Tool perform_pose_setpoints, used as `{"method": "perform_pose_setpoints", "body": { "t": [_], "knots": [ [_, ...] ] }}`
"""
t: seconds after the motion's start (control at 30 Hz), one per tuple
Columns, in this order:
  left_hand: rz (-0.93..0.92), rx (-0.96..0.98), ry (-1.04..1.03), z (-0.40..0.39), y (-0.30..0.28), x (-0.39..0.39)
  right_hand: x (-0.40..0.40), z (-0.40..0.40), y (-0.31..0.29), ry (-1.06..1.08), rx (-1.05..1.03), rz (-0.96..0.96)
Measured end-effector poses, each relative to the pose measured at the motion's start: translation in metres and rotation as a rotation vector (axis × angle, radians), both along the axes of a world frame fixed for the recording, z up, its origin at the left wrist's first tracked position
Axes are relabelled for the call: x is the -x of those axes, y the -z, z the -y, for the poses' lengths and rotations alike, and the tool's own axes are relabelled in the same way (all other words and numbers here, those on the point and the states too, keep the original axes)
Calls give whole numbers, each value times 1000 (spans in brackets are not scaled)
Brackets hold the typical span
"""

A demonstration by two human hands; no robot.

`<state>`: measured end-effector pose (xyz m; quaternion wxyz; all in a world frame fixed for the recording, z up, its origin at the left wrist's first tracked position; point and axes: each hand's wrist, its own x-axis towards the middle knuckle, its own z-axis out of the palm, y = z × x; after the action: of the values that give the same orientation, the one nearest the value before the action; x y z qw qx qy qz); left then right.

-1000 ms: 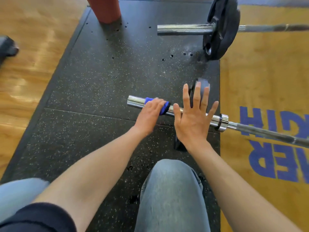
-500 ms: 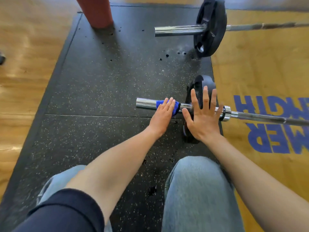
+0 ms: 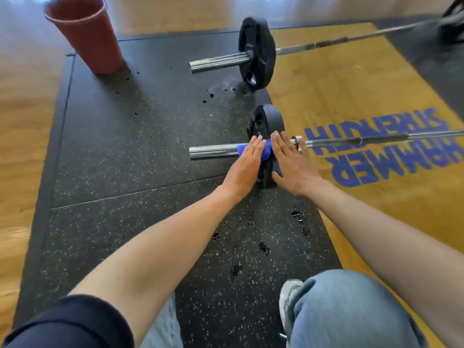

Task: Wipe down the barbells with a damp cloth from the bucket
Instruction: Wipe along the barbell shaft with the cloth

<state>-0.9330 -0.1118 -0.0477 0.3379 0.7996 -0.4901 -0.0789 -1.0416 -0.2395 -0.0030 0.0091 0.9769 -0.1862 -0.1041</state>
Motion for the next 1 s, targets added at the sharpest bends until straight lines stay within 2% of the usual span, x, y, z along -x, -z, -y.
{"method": "perform_pose_setpoints", "body": {
  "t": [0.13, 0.27, 0.43, 0.5, 0.67, 0.83, 1.0],
  "knots": [
    [-50, 131, 71, 13, -9, 25, 11, 2, -15, 35, -36, 72],
    [-51, 153, 128, 34, -4, 34, 16, 13, -12, 61, -81, 229],
    [24, 191, 157, 64, 0, 26, 16, 46, 2, -126, -125, 468],
    [95, 182, 96, 77, 6, 19, 12, 64, 13, -163, -134, 532],
    [101, 43, -153, 107, 14, 16, -2, 117, 38, -98, -188, 642],
    [110, -134, -303, 125, 26, 23, -14, 152, 53, -3, -279, 669],
    [206, -234, -381, 133, 29, 27, -33, 173, 79, 34, -330, 574]
  ]
}}
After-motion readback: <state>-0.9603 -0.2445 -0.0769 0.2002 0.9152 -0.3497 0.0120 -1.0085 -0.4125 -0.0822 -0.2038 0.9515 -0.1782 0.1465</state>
